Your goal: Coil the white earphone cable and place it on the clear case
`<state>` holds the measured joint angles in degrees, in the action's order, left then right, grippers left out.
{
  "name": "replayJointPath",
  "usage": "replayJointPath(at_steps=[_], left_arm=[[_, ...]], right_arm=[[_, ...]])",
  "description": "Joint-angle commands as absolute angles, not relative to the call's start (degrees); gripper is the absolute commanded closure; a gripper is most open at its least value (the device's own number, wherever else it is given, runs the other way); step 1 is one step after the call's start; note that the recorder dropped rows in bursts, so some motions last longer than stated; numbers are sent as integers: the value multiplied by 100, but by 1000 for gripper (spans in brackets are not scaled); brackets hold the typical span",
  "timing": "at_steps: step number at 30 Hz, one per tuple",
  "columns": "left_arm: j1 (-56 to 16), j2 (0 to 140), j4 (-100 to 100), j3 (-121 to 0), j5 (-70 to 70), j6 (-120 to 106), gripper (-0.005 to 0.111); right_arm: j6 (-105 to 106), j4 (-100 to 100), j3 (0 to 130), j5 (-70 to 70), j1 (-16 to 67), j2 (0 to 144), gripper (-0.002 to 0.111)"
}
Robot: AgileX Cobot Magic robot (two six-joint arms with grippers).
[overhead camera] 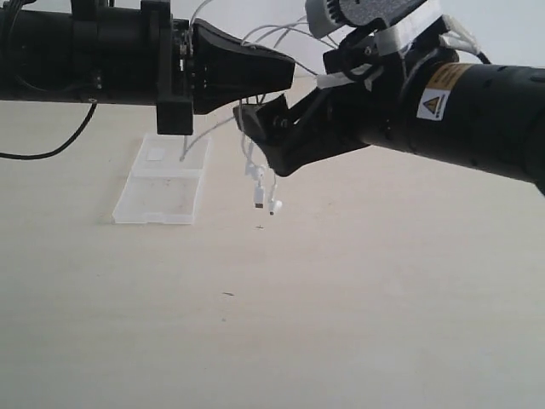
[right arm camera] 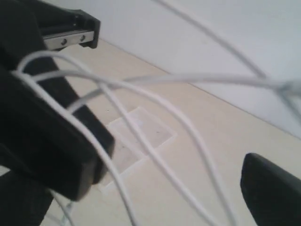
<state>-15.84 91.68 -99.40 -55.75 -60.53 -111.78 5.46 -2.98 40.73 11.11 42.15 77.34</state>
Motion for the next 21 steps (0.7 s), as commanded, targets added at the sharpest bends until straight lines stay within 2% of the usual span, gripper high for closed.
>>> replayJointPath(at_steps=[1, 7, 17, 21], left_arm=[[-1457, 9167, -9995, -5600, -6310, -11163, 107], [-1017, 9167, -9995, -5600, -6972, -11089, 107], [-774, 9349, -9995, -5452, -6996, -11458, 107], [-331, 9592, -9995, -5464, -6996, -11494, 107]], right_arm=[[521, -264, 4040, 1566, 4469, 7905, 3], [441, -268, 4040, 1893, 4493, 7944, 3], [441, -268, 4040, 2025, 4493, 7852, 3], [441, -316, 4040, 1755, 4493, 7505, 3]])
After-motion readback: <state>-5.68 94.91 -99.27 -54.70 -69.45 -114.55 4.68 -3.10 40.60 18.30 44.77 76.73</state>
